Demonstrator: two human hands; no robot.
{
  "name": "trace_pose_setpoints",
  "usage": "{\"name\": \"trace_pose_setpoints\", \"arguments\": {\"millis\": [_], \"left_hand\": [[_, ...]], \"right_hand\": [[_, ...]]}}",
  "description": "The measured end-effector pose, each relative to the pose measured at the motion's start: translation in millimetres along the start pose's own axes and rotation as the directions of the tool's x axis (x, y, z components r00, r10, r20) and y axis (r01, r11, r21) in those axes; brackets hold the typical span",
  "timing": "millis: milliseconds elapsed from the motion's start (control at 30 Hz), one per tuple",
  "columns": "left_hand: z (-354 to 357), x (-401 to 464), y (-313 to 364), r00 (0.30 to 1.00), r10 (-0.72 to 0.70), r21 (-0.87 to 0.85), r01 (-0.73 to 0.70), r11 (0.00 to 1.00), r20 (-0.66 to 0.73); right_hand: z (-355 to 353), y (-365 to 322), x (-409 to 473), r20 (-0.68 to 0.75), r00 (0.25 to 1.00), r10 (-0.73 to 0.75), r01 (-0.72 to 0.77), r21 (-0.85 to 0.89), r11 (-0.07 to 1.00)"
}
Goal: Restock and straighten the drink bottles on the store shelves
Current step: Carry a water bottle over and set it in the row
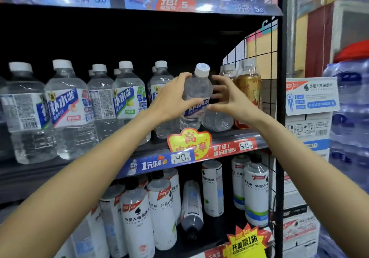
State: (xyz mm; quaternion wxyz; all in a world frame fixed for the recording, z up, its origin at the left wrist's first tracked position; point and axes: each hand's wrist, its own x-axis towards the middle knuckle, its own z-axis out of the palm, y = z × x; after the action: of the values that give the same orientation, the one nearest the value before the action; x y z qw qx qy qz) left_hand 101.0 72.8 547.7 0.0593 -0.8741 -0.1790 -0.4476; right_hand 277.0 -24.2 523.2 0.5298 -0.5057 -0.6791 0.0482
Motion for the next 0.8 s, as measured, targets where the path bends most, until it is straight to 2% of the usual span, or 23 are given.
{"name": "trace_pose_setpoints", "arguments": {"millis": [67,133,200,233,300,367,433,500,633,733,800], "left_hand": [[-1.4,6.1,1.8,1.000,-0.004,0.044,0.004,0.999,-0.005],[-3.2,8.5,4.4,0.996,0.075,0.196,-0.064,0.978,-0.049],[-5.7,6.7,1.1,0.956,0.254,0.446,-0.164,0.880,-0.149],[-8.2,5.7,-4.1,0.925,0.323,0.540,-0.170,0.824,-0.202],[-12.5,2.2,-17.3,0.897,0.371,0.653,-0.133,0.745,-0.241],[-13.9,-0.3,-31.0,0.913,0.344,0.737,-0.075,0.671,-0.220],[-13.6,-2.3,-37.6,0.943,0.270,0.768,-0.027,0.640,-0.193],[-13.5,-2.4,-39.8,0.954,0.240,0.756,-0.020,0.654,-0.182],[-12.6,-4.7,-44.5,0.953,0.246,0.752,-0.029,0.659,-0.179],[-10.0,-5.7,-44.8,0.953,0.243,0.745,-0.027,0.667,-0.183],[-8.8,-5.7,-41.7,0.944,0.254,0.733,-0.020,0.680,-0.210]], "right_hand": [[10.4,1.8,8.2,0.030,1.000,0.002,-0.001,-0.022,1.000],[20.4,5.0,18.2,0.000,0.999,-0.035,0.035,-0.008,0.999],[24.1,9.7,27.8,-0.038,0.998,-0.046,0.047,0.025,0.999],[23.3,10.9,33.6,-0.044,0.998,-0.033,0.035,0.030,0.999],[20.8,11.5,44.0,-0.040,0.999,0.017,-0.016,0.016,1.000],[19.1,10.9,58.9,-0.032,0.998,0.057,-0.059,-0.050,0.997],[21.1,11.2,73.5,-0.009,0.995,0.100,-0.100,-0.080,0.992],[26.6,13.7,85.9,0.006,0.991,0.132,-0.131,-0.101,0.986],[39.1,19.2,98.7,0.018,0.992,0.125,-0.119,-0.208,0.971],[40.9,17.0,96.1,0.057,0.991,0.119,-0.105,-0.205,0.973],[33.4,12.3,85.7,0.056,0.995,0.085,-0.066,-0.290,0.955]]}}
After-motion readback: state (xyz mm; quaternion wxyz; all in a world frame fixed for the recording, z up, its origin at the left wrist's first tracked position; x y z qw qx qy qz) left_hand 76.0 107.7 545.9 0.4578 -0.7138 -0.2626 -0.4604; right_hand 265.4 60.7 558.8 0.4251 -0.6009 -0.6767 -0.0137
